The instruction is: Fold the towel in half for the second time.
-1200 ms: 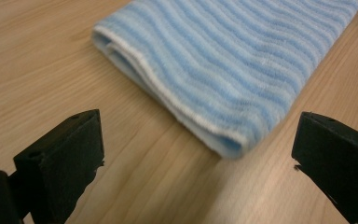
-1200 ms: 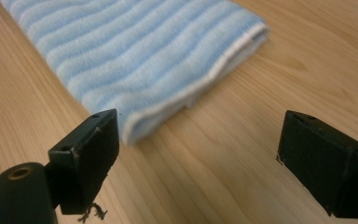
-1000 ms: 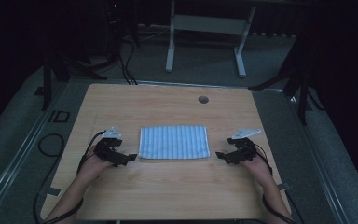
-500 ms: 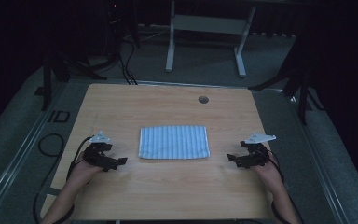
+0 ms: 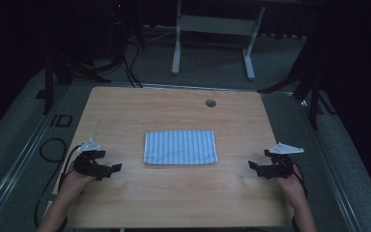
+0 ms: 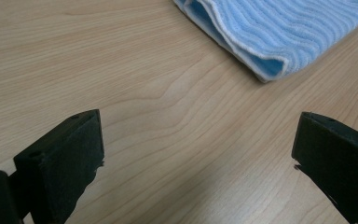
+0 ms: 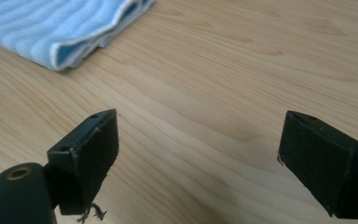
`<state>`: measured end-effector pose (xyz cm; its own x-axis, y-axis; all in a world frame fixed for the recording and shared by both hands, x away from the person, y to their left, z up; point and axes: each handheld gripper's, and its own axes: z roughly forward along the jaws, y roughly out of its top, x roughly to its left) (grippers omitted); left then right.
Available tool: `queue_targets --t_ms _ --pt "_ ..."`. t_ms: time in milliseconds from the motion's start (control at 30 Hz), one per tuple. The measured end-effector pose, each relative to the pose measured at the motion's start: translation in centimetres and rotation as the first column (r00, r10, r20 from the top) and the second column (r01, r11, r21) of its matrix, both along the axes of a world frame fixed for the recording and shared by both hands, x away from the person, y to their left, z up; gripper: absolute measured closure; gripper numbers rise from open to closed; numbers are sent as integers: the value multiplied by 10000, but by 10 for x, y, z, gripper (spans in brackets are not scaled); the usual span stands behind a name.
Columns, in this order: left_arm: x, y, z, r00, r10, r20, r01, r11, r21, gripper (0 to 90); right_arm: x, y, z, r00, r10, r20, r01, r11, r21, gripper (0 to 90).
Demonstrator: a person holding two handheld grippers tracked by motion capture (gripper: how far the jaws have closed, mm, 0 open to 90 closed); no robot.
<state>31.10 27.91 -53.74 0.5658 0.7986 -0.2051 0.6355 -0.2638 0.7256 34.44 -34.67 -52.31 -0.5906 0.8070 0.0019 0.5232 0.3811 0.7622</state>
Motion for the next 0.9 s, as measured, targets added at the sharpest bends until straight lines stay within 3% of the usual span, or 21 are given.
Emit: queue_targets --t_ms 267,467,500,667,700,800,900 --pt "-9 12 2 9980 461 428 -460 9989 -38 20 -10 -13 2 9977 -546 392 545 9985 42 111" --pt "-17 23 3 9949 880 484 -871 9960 -192 20 -18 -16 2 9955 -769 558 768 9970 31 111" --pt "-18 24 3 9946 898 516 -889 9958 -200 20 -24 -19 2 9917 -1065 720 1058 9943 126 112" --pt "-24 29 -1 9914 1171 582 -1163 9931 -179 20 -32 -23 -1 9868 -1394 825 1387 9902 140 112" --pt "-25 30 -2 9902 1231 659 -1220 9923 -202 20 -34 -26 -1 9821 -1628 950 1608 9866 288 112" --pt "-26 31 -4 9899 1294 585 -1283 9915 -215 20 -35 -28 0 9791 -1763 1018 1727 9840 430 112" --pt "-28 30 -3 9887 1264 800 -1259 9920 -104 20 -35 -27 0 9781 -1784 1073 1752 9838 387 112"
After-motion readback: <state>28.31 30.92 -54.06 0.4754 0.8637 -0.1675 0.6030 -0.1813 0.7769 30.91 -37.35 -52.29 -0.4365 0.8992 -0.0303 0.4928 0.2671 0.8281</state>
